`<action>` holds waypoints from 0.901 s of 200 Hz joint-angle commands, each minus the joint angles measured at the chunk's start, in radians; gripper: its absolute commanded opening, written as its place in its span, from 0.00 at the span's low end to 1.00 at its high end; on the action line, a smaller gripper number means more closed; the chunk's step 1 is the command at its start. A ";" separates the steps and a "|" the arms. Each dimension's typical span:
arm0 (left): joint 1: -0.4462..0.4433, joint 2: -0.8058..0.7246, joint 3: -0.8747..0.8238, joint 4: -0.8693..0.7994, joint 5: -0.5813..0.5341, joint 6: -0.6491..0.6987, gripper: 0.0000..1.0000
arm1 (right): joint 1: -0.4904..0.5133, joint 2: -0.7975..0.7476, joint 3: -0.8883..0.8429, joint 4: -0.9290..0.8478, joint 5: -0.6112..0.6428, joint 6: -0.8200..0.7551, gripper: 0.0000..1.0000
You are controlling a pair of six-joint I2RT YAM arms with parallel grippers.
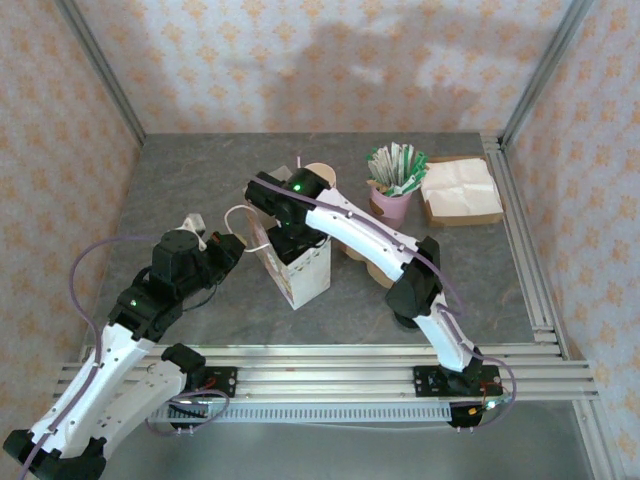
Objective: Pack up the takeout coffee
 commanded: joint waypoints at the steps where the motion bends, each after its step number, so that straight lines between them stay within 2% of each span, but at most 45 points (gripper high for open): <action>1: -0.007 -0.004 -0.008 -0.007 -0.019 0.017 0.00 | -0.004 0.023 0.027 -0.045 0.001 -0.011 0.59; 95: -0.008 -0.010 -0.014 -0.006 -0.006 0.017 0.00 | -0.008 0.092 0.076 -0.069 -0.031 -0.010 0.57; 180: -0.007 -0.011 -0.017 -0.011 -0.010 0.020 0.00 | -0.010 0.109 0.035 -0.071 -0.028 -0.016 0.56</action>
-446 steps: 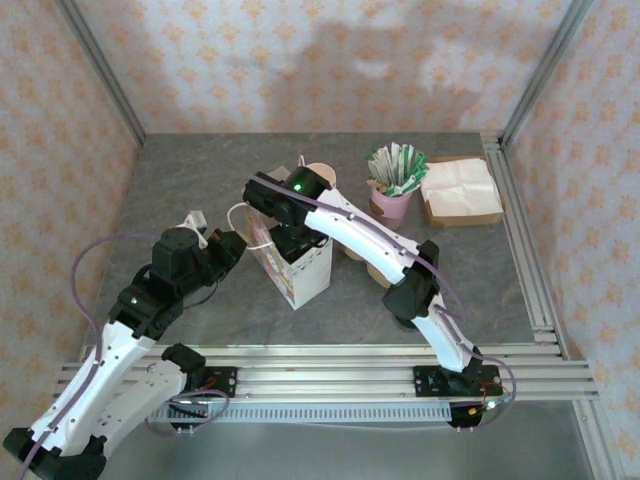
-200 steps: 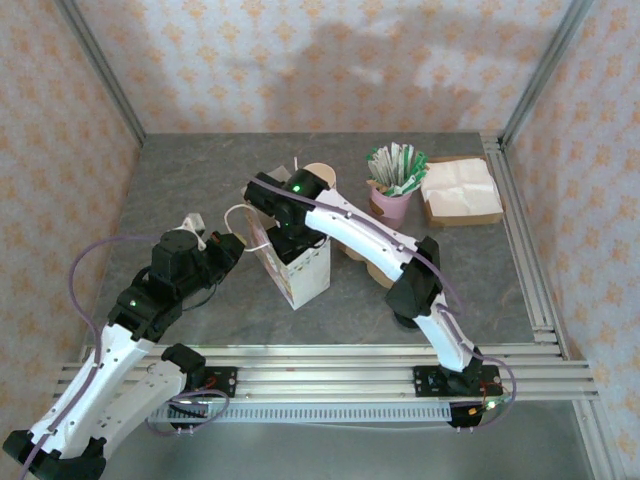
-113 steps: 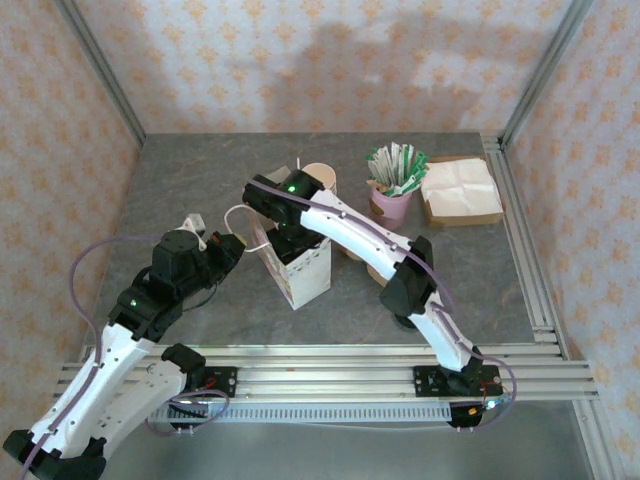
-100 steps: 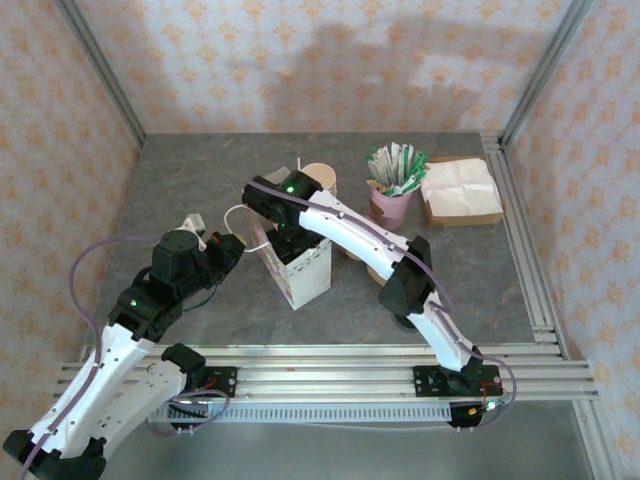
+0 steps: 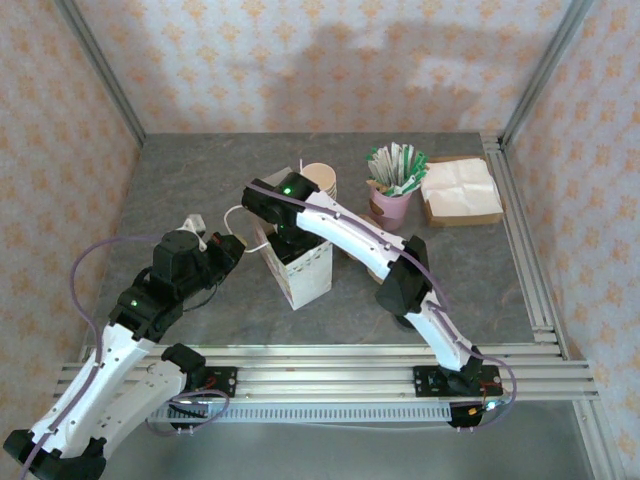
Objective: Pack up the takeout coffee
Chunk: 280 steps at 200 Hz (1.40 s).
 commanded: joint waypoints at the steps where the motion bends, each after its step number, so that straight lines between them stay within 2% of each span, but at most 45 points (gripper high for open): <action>1: -0.008 -0.010 -0.010 -0.010 -0.011 0.020 0.00 | -0.009 0.022 -0.006 -0.033 0.010 -0.008 0.55; 40: -0.007 -0.012 -0.011 -0.019 -0.020 0.020 0.00 | -0.009 0.003 -0.053 0.000 0.000 -0.002 0.55; 150: -0.008 -0.011 -0.013 -0.026 -0.028 0.019 0.00 | -0.012 -0.134 -0.328 0.210 -0.021 0.036 0.54; 280: -0.006 -0.006 -0.011 -0.029 -0.035 0.018 0.00 | -0.012 -0.136 -0.454 0.269 -0.061 0.031 0.51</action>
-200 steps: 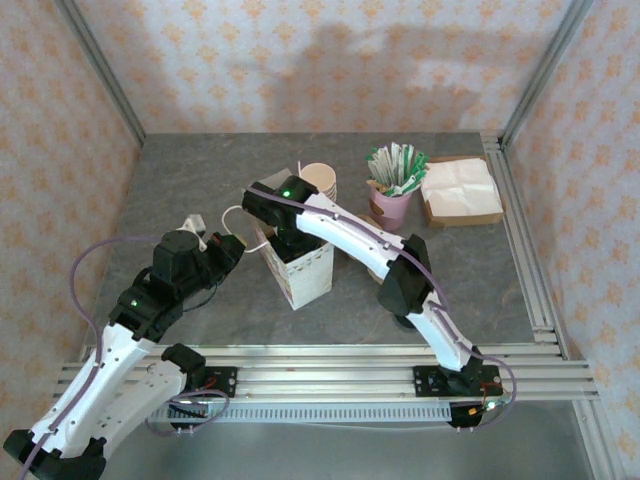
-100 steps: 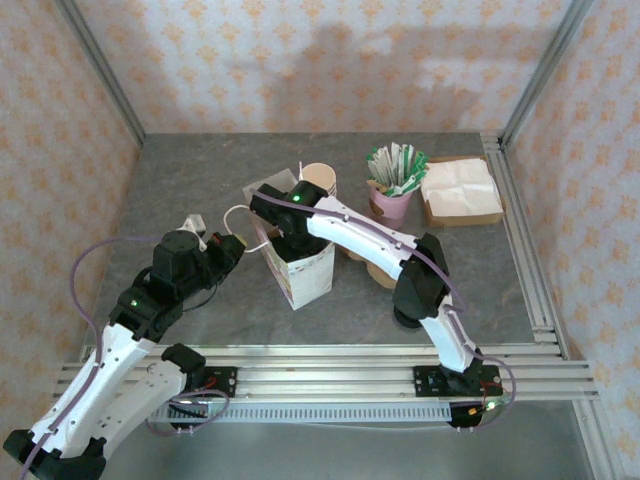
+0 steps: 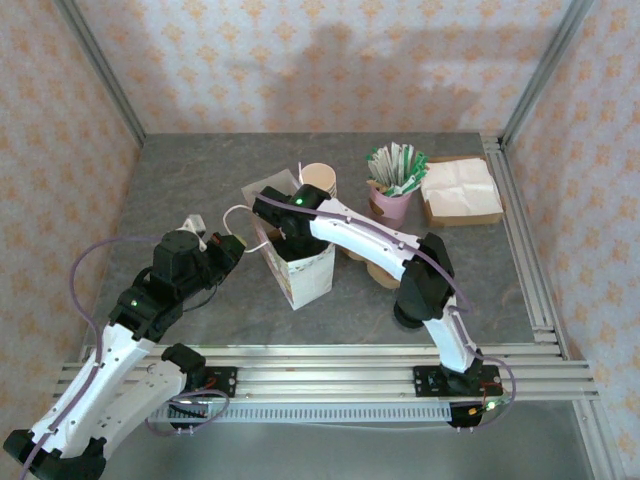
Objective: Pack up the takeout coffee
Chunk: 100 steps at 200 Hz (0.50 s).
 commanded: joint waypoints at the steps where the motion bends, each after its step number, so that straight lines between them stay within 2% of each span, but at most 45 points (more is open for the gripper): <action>1: -0.006 -0.006 -0.012 -0.026 -0.031 0.018 0.00 | -0.002 0.047 -0.064 -0.012 -0.026 0.005 0.51; 100: -0.007 0.007 -0.009 -0.020 -0.030 0.019 0.00 | -0.002 0.058 -0.153 0.019 -0.048 0.001 0.50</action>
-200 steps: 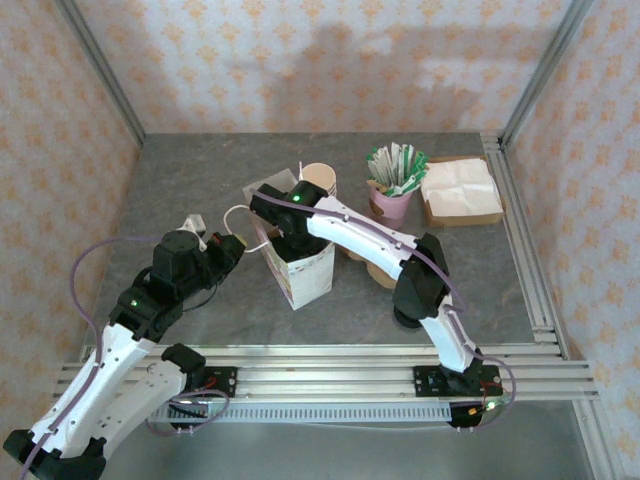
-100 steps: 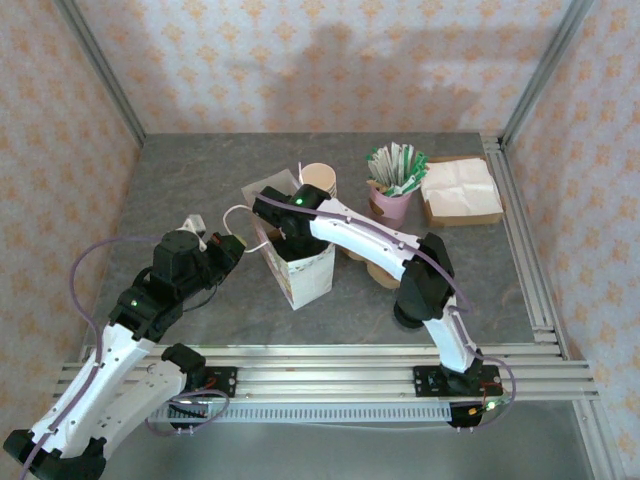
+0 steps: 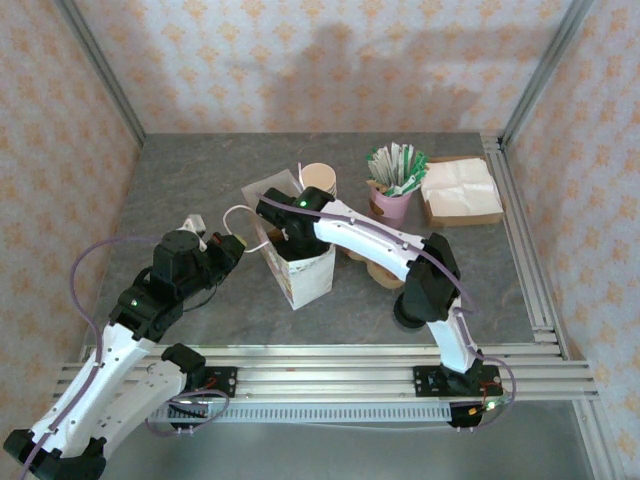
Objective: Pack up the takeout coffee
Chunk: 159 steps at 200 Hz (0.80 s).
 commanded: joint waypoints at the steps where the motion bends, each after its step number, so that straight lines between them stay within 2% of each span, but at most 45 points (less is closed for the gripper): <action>1: -0.007 0.005 -0.009 -0.021 -0.030 0.019 0.00 | 0.003 0.095 -0.078 -0.036 -0.036 0.001 0.50; 83: -0.008 0.014 0.000 -0.014 -0.029 0.020 0.00 | 0.022 0.162 -0.068 -0.119 0.033 -0.018 0.48; 159: -0.007 0.019 0.006 -0.014 -0.028 0.020 0.00 | 0.055 0.208 -0.077 -0.112 0.045 0.004 0.48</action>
